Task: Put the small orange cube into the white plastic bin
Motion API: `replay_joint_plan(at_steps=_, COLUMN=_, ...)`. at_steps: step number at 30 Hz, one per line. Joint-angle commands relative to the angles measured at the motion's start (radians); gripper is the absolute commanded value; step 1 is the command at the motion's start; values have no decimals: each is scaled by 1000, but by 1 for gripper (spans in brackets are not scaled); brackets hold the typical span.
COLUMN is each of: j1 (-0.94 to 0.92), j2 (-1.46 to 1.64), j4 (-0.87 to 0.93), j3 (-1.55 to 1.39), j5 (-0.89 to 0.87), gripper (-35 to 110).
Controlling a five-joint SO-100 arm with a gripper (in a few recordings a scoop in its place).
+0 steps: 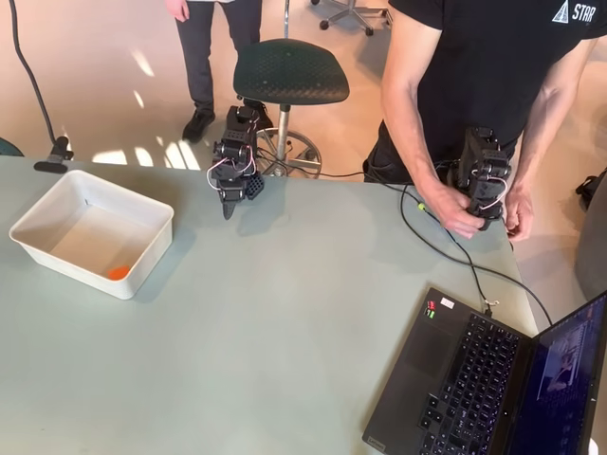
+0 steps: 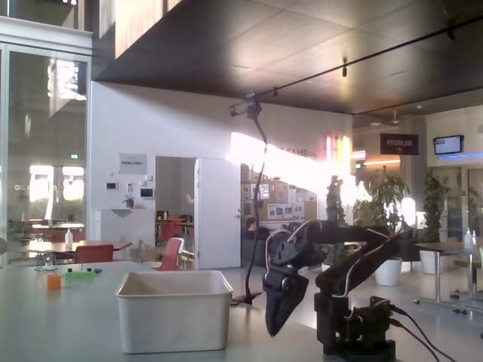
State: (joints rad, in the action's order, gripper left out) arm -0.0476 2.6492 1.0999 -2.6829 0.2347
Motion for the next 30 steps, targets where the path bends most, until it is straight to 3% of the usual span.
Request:
replay_joint_plan(at_steps=1, j1=0, j2=11, j4=-49, j3=-20, j5=-3, gripper=-3)
replay_joint_plan(at_steps=6, j1=12, j2=35, j4=-51, j3=-14, j5=-2, gripper=-3)
replay_joint_plan(at_steps=14, j1=12, j2=325, j4=-37, j3=-61, j5=-6, gripper=-3)
replay_joint_plan(at_steps=30, j1=-2, j2=345, j4=-40, j3=-225, j5=-6, gripper=-3)
